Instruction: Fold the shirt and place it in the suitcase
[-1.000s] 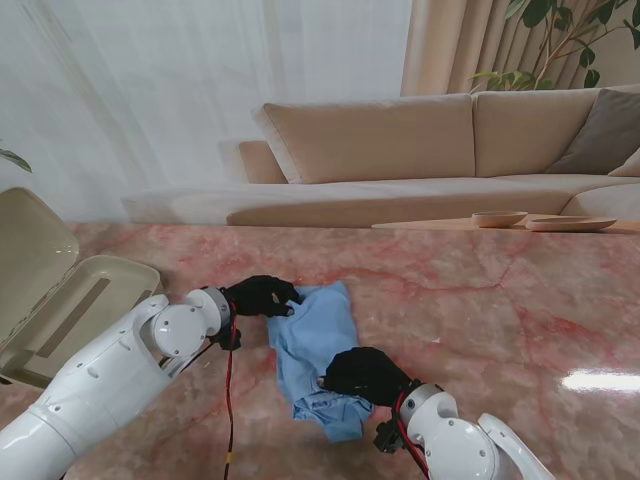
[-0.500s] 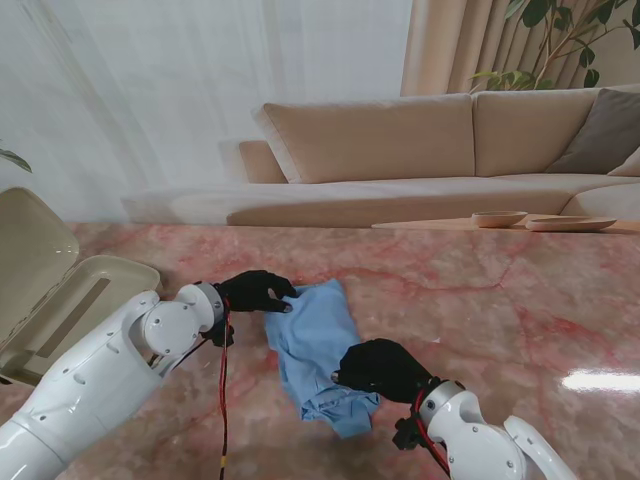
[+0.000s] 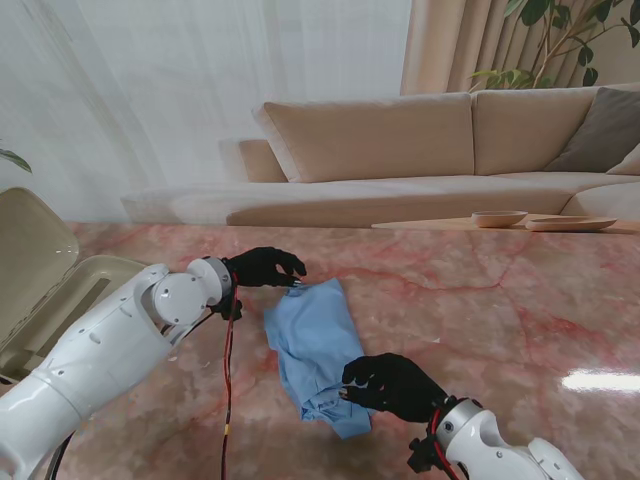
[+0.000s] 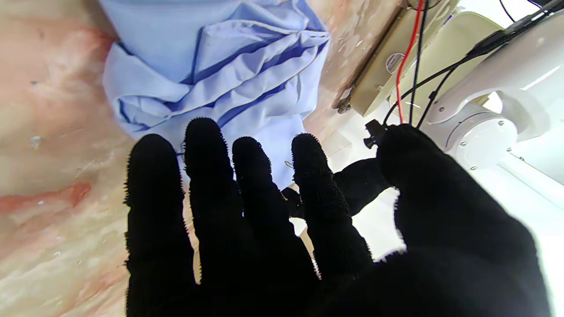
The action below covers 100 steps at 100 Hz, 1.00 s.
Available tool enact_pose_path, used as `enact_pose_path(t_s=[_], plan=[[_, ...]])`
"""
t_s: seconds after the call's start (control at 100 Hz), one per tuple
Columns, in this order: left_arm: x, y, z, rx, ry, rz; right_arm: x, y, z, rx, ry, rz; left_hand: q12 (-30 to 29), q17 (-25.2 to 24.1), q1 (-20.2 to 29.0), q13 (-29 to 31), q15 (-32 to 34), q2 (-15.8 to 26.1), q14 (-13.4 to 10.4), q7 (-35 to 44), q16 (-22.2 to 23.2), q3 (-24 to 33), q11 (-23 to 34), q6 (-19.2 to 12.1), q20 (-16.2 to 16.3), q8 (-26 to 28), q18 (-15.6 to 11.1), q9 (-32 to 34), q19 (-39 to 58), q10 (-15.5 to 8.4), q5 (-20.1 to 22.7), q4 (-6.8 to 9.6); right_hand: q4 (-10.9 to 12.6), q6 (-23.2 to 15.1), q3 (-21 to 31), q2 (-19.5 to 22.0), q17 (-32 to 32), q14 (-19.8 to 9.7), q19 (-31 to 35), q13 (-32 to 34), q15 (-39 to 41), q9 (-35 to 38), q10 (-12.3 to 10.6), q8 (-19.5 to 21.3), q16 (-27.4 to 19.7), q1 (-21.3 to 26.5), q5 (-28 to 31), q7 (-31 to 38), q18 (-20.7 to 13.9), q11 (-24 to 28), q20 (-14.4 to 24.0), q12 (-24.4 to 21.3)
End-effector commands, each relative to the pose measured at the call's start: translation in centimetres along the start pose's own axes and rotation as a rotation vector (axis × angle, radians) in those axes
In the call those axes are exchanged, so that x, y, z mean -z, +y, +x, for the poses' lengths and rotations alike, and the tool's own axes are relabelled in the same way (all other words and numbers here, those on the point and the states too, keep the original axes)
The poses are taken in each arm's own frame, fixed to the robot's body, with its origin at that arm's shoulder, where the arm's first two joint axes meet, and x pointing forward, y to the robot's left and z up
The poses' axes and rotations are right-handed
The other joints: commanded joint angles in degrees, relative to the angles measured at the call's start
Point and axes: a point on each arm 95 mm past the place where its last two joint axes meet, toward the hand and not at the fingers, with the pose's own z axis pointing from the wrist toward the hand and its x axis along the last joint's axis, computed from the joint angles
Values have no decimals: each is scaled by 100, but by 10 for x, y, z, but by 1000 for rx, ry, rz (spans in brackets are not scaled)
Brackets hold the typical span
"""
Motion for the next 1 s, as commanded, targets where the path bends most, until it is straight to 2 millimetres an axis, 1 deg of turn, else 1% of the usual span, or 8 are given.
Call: enact_pose_path(t_s=[0.0, 0.16, 0.24, 0.45, 0.48, 0.63, 0.79, 0.99], plan=[[-7, 1, 6, 22, 15, -2, 2, -11, -2, -51, -4, 35, -65, -101, -49, -260, -154, 291, 150, -125, -73, -176, -29, 45, -59, 105, 124, -207, -62, -22, -211, 42, 246, 2, -119, 109, 169, 14, 287, 252, 54, -90, 67, -44, 114, -144, -268, -150, -49, 7, 166, -95], [-14, 9, 4, 44, 19, -27, -1, -20, -2, -135, 4, 67, -63, -102, -41, -259, -161, 291, 160, -153, -105, -167, -19, 55, -78, 108, 125, -200, -64, -36, -227, 53, 256, 35, -169, 169, 302, 67, 348, 302, 81, 24, 123, -70, 71, -62, -158, -167, -37, 131, 94, -88], [-16, 14, 2, 46, 22, -43, -4, -24, -2, -161, 2, 84, -60, -103, -31, -255, -153, 274, 154, -142, -113, -165, -7, 50, -87, 121, 130, -180, -61, -35, -197, 54, 283, 31, -277, 202, 406, 61, 296, 350, 5, 109, 124, -71, -83, 6, -62, -118, 22, 201, -151, -124], [-15, 27, -2, 61, 18, -84, -12, -30, -5, -196, -8, 106, -59, -103, 6, -252, -140, 261, 155, -122, -128, -159, 2, 56, -103, 148, 120, -176, -54, -34, -169, 45, 304, 13, -314, 214, 419, 73, 108, 325, -170, 286, 101, -58, -244, 36, 99, -38, 136, 230, -407, -155], [-14, 28, -3, 62, 18, -89, -13, -31, -6, -198, -11, 109, -57, -98, 10, -245, -135, 259, 156, -118, -128, -159, 7, 62, -104, 151, 122, -165, -49, -34, -160, 44, 310, 4, -323, 216, 391, 82, 39, 293, -248, 301, 88, -55, -307, 40, 116, -21, 147, 222, -514, -165], [-11, 36, -5, 63, 18, -112, -18, -34, -10, -206, -34, 123, -57, -105, 20, -242, -122, 262, 159, -117, -132, -162, 11, 58, -113, 158, 126, -155, -44, -32, -152, 38, 317, -1, -328, 216, 161, 195, -158, 16, -418, 282, 66, -59, -399, 37, 110, -19, 211, 190, -672, -174], [-4, 44, -6, 13, 25, -134, -21, -34, -15, -208, -62, 134, -53, -140, 38, -282, -137, 248, 145, -90, -146, -169, 21, 49, -117, 179, 116, -137, -37, -46, -112, 26, 320, -10, -331, 219, 68, 210, -240, -87, -472, 304, 54, -53, -435, 38, 137, -2, 242, 162, -745, -172], [8, 53, -6, 5, 16, -175, -21, -29, -22, -194, -99, 114, -56, -142, 31, -277, -125, 275, 168, -96, -146, -177, 13, 62, -123, 176, 112, -140, -33, -26, -102, 19, 320, -40, -336, 214, -22, 188, -293, -155, -524, 374, 39, -37, -467, 35, 220, 47, 235, 154, -787, -156]])
